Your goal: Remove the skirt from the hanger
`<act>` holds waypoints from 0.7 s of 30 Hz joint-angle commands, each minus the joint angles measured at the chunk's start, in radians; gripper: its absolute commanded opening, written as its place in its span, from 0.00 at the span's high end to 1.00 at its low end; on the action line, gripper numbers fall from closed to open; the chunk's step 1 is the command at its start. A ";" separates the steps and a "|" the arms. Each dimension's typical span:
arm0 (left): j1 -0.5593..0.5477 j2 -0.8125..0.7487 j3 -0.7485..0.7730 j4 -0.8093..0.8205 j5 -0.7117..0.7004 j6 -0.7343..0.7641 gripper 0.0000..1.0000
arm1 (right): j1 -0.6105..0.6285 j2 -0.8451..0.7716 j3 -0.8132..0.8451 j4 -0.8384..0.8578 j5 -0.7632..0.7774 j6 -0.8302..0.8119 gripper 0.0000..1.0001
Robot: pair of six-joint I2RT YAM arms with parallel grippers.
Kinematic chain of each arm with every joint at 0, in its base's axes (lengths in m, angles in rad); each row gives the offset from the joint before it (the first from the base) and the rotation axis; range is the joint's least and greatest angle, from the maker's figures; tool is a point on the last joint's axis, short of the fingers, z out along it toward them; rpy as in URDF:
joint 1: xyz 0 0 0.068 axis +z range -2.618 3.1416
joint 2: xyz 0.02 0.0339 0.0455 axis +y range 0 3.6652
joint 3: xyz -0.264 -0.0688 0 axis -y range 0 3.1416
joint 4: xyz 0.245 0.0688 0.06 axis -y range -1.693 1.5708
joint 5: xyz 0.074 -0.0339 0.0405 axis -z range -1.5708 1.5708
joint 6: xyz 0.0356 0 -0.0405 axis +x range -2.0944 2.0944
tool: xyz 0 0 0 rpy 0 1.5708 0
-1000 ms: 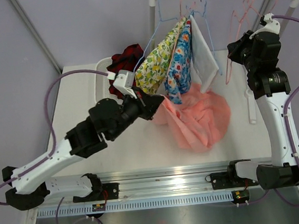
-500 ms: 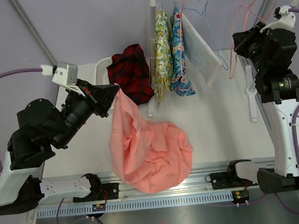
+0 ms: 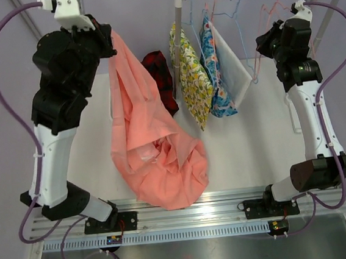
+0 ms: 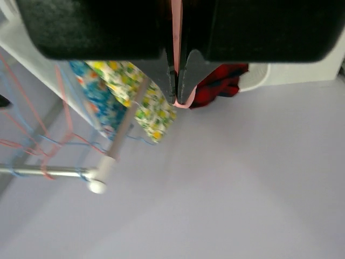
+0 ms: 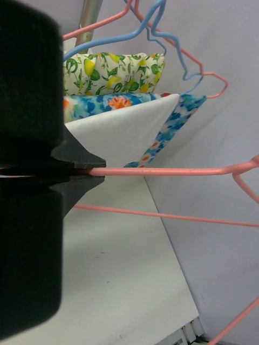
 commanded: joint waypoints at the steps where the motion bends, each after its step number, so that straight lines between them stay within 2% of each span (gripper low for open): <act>1: 0.153 0.023 -0.011 0.283 0.132 0.048 1.00 | 0.002 -0.036 -0.020 0.063 0.009 0.006 1.00; 4: 0.263 0.165 0.071 0.352 0.161 0.039 1.00 | 0.004 -0.059 -0.060 0.058 -0.006 0.020 1.00; 5: 0.296 0.216 0.173 0.346 0.178 0.024 1.00 | 0.002 -0.073 -0.071 0.058 -0.012 0.032 1.00; 7: 0.378 0.351 0.214 0.364 0.282 -0.056 1.00 | 0.002 -0.089 -0.106 0.060 -0.027 0.043 1.00; 10: 0.432 0.474 0.165 0.441 0.396 -0.146 1.00 | 0.002 -0.121 -0.152 0.072 -0.046 0.057 1.00; 15: 0.430 0.641 0.065 0.443 0.555 -0.206 1.00 | 0.002 -0.141 -0.199 0.072 -0.035 0.049 1.00; 17: 0.408 0.677 -0.016 0.435 0.548 -0.202 0.93 | 0.002 -0.133 -0.203 0.066 -0.031 0.048 1.00; 18: 0.402 0.680 -0.047 0.446 0.540 -0.199 0.86 | 0.002 -0.129 -0.197 0.060 -0.029 0.049 1.00; 19: 0.394 0.678 -0.109 0.457 0.546 -0.199 0.51 | 0.004 -0.125 -0.192 0.043 -0.031 0.049 0.85; 20: 0.388 0.672 -0.128 0.464 0.545 -0.197 0.29 | 0.004 -0.121 -0.190 0.040 -0.032 0.051 0.62; 21: 0.385 0.665 -0.140 0.452 0.522 -0.188 0.17 | 0.004 -0.122 -0.192 0.035 -0.035 0.052 0.39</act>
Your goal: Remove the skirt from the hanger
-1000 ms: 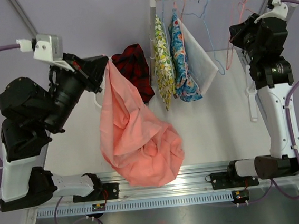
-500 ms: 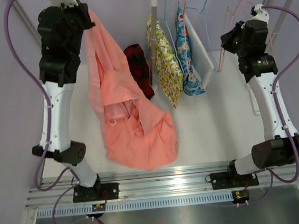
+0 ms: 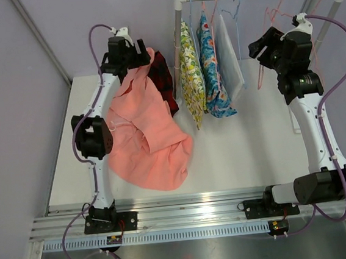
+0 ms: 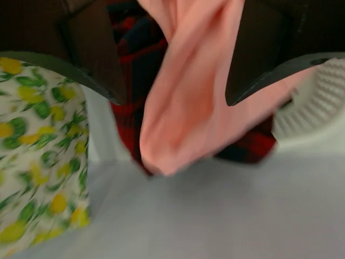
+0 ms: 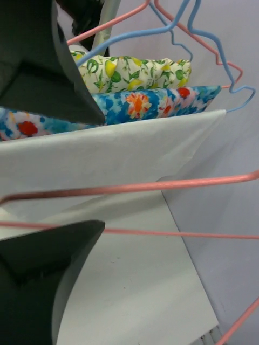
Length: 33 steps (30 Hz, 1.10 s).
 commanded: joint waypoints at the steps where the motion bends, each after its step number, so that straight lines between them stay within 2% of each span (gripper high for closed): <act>1: -0.031 -0.067 -0.022 0.060 0.040 -0.002 0.08 | 0.004 -0.002 -0.006 -0.022 -0.009 0.003 0.15; 2: -0.033 -0.106 -0.042 0.052 0.023 0.006 0.01 | 0.002 -0.008 -0.008 -0.023 -0.007 0.004 0.01; 5: -0.033 -0.194 -0.067 0.033 -0.026 0.032 0.01 | 0.004 -0.031 -0.013 -0.042 -0.004 0.001 0.01; 11: -0.037 -0.476 -0.091 -0.032 -0.068 0.079 0.01 | 0.004 -0.110 -0.049 -0.075 0.000 -0.006 0.01; 14: -0.040 -0.605 -0.183 -0.063 -0.085 0.083 0.01 | 0.002 -0.149 -0.053 -0.109 0.007 -0.010 0.01; 18: -0.065 -0.838 -0.514 -0.053 -0.096 -0.001 0.01 | 0.002 -0.212 -0.057 -0.161 0.011 -0.010 0.00; 19: -0.076 -0.893 -0.732 -0.027 -0.096 -0.026 0.01 | 0.002 -0.238 -0.059 -0.171 0.011 -0.010 0.01; 20: -0.089 -1.014 -0.836 0.037 -0.130 -0.096 0.01 | 0.002 -0.251 -0.062 -0.181 0.010 -0.008 0.01; 21: -0.105 -1.071 -0.964 0.084 -0.135 -0.142 0.02 | 0.002 -0.263 -0.063 -0.189 0.005 -0.005 0.00; 22: -0.137 -1.126 -1.171 0.139 -0.134 -0.182 0.03 | 0.004 -0.287 -0.068 -0.203 -0.001 0.000 0.01; 23: -0.155 -1.230 -1.276 0.235 -0.143 -0.254 0.03 | 0.004 -0.300 -0.072 -0.210 -0.006 0.001 0.01; 26: -0.232 -1.332 -1.518 0.346 -0.229 -0.365 0.03 | 0.002 -0.343 -0.083 -0.243 -0.027 0.012 0.01; 30: -0.246 -1.281 -1.625 0.443 -0.198 -0.428 0.02 | 0.002 -0.386 -0.089 -0.284 -0.032 0.010 0.01; 33: -0.249 -1.184 -1.590 0.452 -0.192 -0.436 0.02 | 0.002 -0.410 -0.091 -0.310 -0.030 0.006 0.01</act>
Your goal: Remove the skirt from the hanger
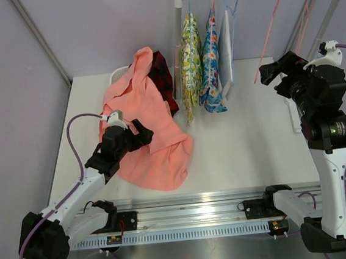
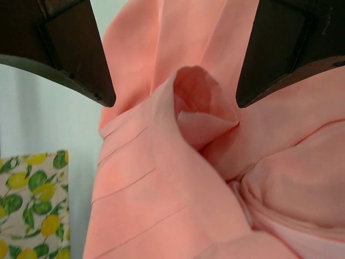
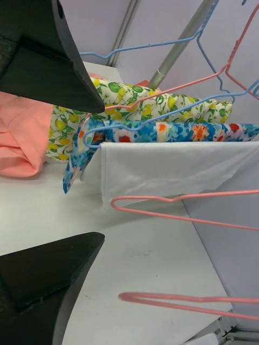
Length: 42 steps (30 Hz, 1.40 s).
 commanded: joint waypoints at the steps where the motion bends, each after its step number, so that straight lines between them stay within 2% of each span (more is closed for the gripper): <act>1: -0.007 0.080 0.082 0.213 -0.031 -0.069 0.02 | 0.002 -0.026 -0.005 -0.045 -0.020 -0.006 0.01; 6: -0.024 0.221 0.143 0.223 -0.062 -0.057 0.02 | 0.004 -0.048 0.016 -0.084 -0.020 -0.025 0.01; 9: -0.024 0.309 0.170 0.243 -0.053 -0.060 0.07 | 0.004 -0.054 0.031 -0.102 -0.017 -0.042 0.01; 11: -0.024 0.350 0.170 0.291 -0.034 -0.066 0.43 | 0.004 -0.060 0.036 -0.110 -0.013 -0.055 0.01; 12: -0.024 0.357 0.171 0.300 -0.028 -0.071 0.55 | 0.002 -0.061 0.034 -0.114 -0.006 -0.062 0.01; 13: -0.024 0.361 0.177 0.302 -0.024 -0.078 0.83 | 0.004 -0.066 0.034 -0.119 -0.003 -0.069 0.00; 15: -0.026 0.357 0.220 0.250 -0.019 -0.100 1.00 | 0.004 -0.071 0.024 -0.122 0.008 -0.078 0.01; 18: -0.039 0.312 0.262 0.245 0.015 -0.053 1.00 | 0.004 -0.075 0.011 -0.122 0.013 -0.086 0.00; 21: -0.046 0.227 0.361 0.144 -0.017 -0.006 1.00 | 0.004 -0.077 0.008 -0.118 0.013 -0.088 0.01; 23: -0.041 0.194 0.462 0.021 -0.077 0.036 1.00 | 0.004 -0.078 0.007 -0.113 0.013 -0.082 0.01; 24: -0.026 0.208 0.599 -0.025 -0.085 0.058 1.00 | 0.004 -0.078 0.005 -0.108 0.011 -0.080 0.01; 26: 0.011 0.247 0.779 -0.135 -0.064 0.128 1.00 | 0.002 -0.080 -0.002 -0.099 0.010 -0.071 0.01; 27: 0.023 0.283 0.950 -0.158 -0.053 0.151 1.00 | 0.002 -0.078 -0.007 -0.090 0.005 -0.066 0.01; 30: 0.080 0.451 1.219 -0.240 0.004 0.211 1.00 | 0.004 -0.081 -0.028 -0.070 -0.006 -0.056 0.00; 31: 0.094 0.570 1.415 -0.293 0.012 0.231 1.00 | 0.002 -0.083 -0.042 -0.065 -0.007 -0.052 0.01; 33: 0.134 0.695 1.664 -0.358 0.047 0.234 1.00 | 0.004 -0.083 -0.054 -0.056 -0.009 -0.054 0.01; 34: 0.146 0.772 1.896 -0.398 0.056 0.241 1.00 | 0.002 -0.084 -0.070 -0.055 -0.009 -0.057 0.00; 35: 0.157 0.886 1.989 -0.409 0.056 0.236 1.00 | 0.004 -0.084 -0.076 -0.052 -0.013 -0.060 0.01; 36: 0.181 0.936 2.048 -0.404 0.082 0.228 1.00 | 0.002 -0.084 -0.079 -0.052 -0.015 -0.063 0.00; 37: 0.195 0.962 2.076 -0.349 0.091 0.201 1.00 | 0.004 -0.088 -0.087 -0.052 -0.015 -0.069 0.01; 40: 0.234 0.943 1.899 -0.196 0.101 0.153 1.00 | 0.002 -0.095 -0.088 -0.058 -0.003 -0.088 0.01; 41: 0.234 0.918 1.783 -0.171 0.098 0.152 1.00 | 0.004 -0.097 -0.088 -0.062 0.008 -0.091 0.01; 42: 0.234 0.909 1.729 -0.153 0.098 0.153 1.00 | 0.004 -0.098 -0.085 -0.061 0.011 -0.091 0.01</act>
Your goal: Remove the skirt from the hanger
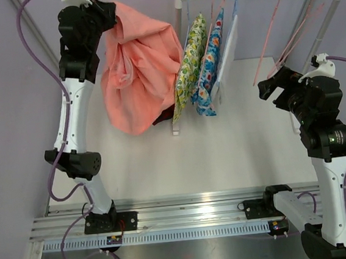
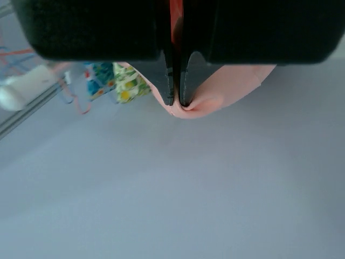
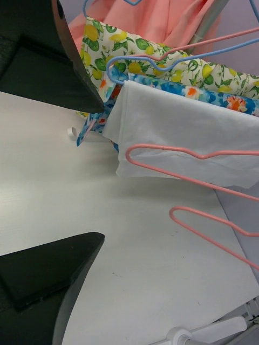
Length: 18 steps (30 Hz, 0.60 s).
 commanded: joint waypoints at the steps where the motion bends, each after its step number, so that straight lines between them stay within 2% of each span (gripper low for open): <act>1: 0.014 -0.013 -0.185 0.128 0.052 -0.020 1.00 | 0.005 -0.017 0.011 0.040 0.015 -0.021 0.01; 2: 0.004 -0.032 -0.327 0.153 0.050 -0.015 1.00 | 0.005 -0.018 0.012 0.041 0.012 -0.019 0.00; 5: -0.017 -0.133 -0.560 0.280 -0.021 0.024 1.00 | 0.004 -0.010 0.023 0.047 0.000 -0.009 0.01; 6: -0.019 -0.162 -0.692 0.315 -0.038 0.035 1.00 | 0.005 -0.009 0.026 0.046 -0.007 -0.007 0.01; 8: -0.017 -0.187 -0.750 0.346 -0.060 0.034 1.00 | 0.004 -0.007 0.040 0.035 -0.011 -0.003 0.00; 9: -0.016 -0.182 -0.764 0.337 -0.059 0.035 0.88 | 0.005 -0.010 0.043 0.033 -0.013 0.002 0.01; 12: -0.016 -0.139 -0.732 0.287 -0.005 0.038 0.68 | 0.005 -0.026 0.054 0.030 -0.013 0.011 0.01; 13: -0.017 -0.122 -0.670 0.229 -0.002 0.034 0.31 | 0.005 -0.030 0.064 0.030 -0.013 0.013 0.01; 14: -0.017 -0.096 -0.633 0.189 0.000 0.029 0.09 | 0.004 -0.033 0.070 0.032 -0.051 0.016 0.01; 15: -0.019 -0.086 -0.594 0.099 0.000 0.025 0.01 | 0.004 -0.035 0.078 0.038 -0.072 0.013 0.00; 17: -0.025 -0.113 -0.528 0.038 -0.017 0.014 0.01 | 0.004 -0.035 0.106 0.059 -0.173 0.010 0.01; 18: -0.035 -0.145 -0.543 0.027 -0.022 0.015 0.01 | 0.005 -0.026 0.115 0.085 -0.213 0.005 0.01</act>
